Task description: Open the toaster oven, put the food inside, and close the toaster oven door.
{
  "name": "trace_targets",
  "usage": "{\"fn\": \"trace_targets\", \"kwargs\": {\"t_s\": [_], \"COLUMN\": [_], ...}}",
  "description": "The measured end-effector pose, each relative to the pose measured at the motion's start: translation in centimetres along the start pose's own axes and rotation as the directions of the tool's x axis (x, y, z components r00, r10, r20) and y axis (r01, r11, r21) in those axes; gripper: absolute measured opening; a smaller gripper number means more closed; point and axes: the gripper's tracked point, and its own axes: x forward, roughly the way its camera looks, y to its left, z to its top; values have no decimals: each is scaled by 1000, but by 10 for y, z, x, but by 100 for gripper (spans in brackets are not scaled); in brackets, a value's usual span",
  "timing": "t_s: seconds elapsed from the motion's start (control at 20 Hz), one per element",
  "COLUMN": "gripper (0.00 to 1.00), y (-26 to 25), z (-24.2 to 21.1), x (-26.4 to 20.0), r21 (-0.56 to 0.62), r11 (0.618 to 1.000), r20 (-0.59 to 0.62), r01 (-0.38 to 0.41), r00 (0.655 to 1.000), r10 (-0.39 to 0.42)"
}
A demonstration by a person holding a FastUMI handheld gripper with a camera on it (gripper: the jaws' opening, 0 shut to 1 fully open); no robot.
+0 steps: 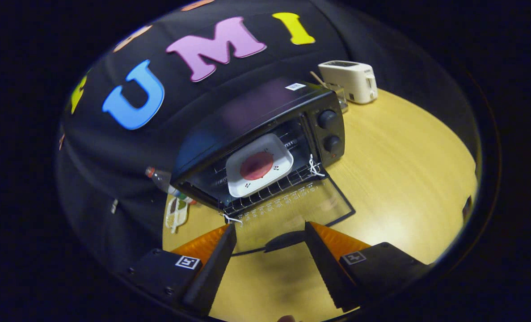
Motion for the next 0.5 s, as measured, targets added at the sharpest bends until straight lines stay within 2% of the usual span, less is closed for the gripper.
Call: {"fn": "trace_targets", "kwargs": {"t_s": [0.15, 0.4, 0.5], "gripper": [99, 99, 99], "y": [-17, -28, -31], "z": [-27, -72, -88], "x": [-5, 13, 25], "r21": [-148, -302, -320], "r11": [988, 951, 944], "r20": [-41, -120, -158], "r01": [47, 73, 80], "r00": [998, 986, 978], "r10": [-53, -114, -137]}}
